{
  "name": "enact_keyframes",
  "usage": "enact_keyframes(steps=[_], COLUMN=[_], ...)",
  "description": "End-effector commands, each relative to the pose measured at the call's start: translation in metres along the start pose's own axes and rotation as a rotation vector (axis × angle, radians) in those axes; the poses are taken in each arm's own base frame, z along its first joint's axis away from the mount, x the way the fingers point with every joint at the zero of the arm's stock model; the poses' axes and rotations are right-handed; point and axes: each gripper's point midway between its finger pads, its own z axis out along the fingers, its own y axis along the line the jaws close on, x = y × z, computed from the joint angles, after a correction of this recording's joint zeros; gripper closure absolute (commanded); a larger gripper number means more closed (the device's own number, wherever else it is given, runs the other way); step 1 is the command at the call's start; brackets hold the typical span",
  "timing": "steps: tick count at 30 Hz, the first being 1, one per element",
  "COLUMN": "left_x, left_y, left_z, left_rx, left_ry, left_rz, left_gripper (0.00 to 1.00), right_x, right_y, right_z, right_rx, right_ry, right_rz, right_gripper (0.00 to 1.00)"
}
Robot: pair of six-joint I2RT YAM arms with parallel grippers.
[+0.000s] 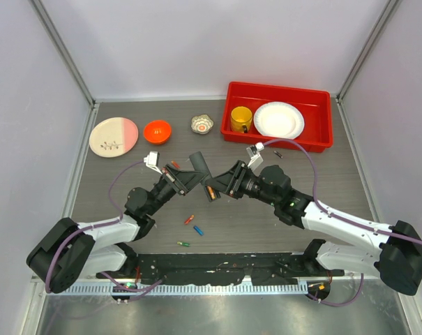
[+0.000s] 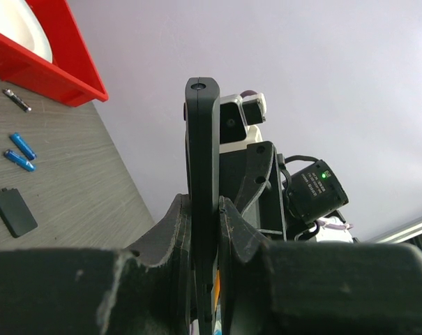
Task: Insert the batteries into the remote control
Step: Adjust the battery in the remote control.
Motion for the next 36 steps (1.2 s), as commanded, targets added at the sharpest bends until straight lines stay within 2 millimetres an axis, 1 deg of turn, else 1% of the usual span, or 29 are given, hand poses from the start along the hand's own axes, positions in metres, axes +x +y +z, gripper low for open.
enact_keyframes(steps=[1,13,16,19,21,22,24,25,28,29,30,33,34,36], left_x=[-0.029,-0.028,-0.028,-0.027,-0.027,-0.027,-0.027,-0.028,-0.027,-0.026,-0.026,-0.026,-0.025,-0.024], left_y=[-0.078,-0.079,-0.078,-0.078,-0.078,-0.078,-0.079,-0.080,-0.077,-0.078,-0.076,-0.075,-0.073,-0.072], left_z=[0.004,0.005,0.006,0.007,0.007,0.007,0.007,0.007,0.007,0.007,0.007,0.006,0.006,0.005], left_rx=[0.297,0.299,0.299,0.300,0.299,0.300,0.303,0.304,0.297,0.299,0.293,0.291,0.286,0.284], left_ry=[-0.117,-0.111,-0.107,-0.102,-0.102,-0.102,-0.103,-0.103,-0.101,-0.099,-0.098,-0.097,-0.096,-0.094], left_rz=[0.091,0.091,0.089,0.086,0.087,0.087,0.088,0.088,0.086,0.087,0.086,0.084,0.086,0.084], left_gripper=[1.00,1.00,1.00,1.00,1.00,1.00,1.00,1.00,1.00,1.00,1.00,1.00,1.00,1.00], right_x=[0.009,0.023,0.027,0.028,0.028,0.029,0.029,0.029,0.028,0.028,0.028,0.024,0.023,0.019], right_y=[-0.004,-0.007,-0.009,-0.012,-0.014,-0.015,-0.015,-0.015,-0.014,-0.014,-0.012,-0.003,-0.003,0.004], right_z=[0.003,0.008,0.009,0.010,0.010,0.010,0.010,0.010,0.010,0.010,0.009,0.008,0.007,0.006], right_rx=[-0.001,-0.010,0.005,0.016,0.021,0.022,0.024,0.024,0.020,0.019,0.015,-0.005,-0.002,-0.014], right_ry=[0.049,0.117,0.136,0.144,0.141,0.144,0.141,0.141,0.141,0.139,0.138,0.127,0.125,0.113], right_rz=[-0.011,-0.024,-0.042,-0.046,-0.048,-0.049,-0.051,-0.051,-0.053,-0.055,-0.056,-0.063,-0.065,-0.076], right_gripper=[0.64,0.65,0.61,0.61,0.64,0.69,0.74,0.81,0.86,0.86,0.85,0.68,0.58,0.53])
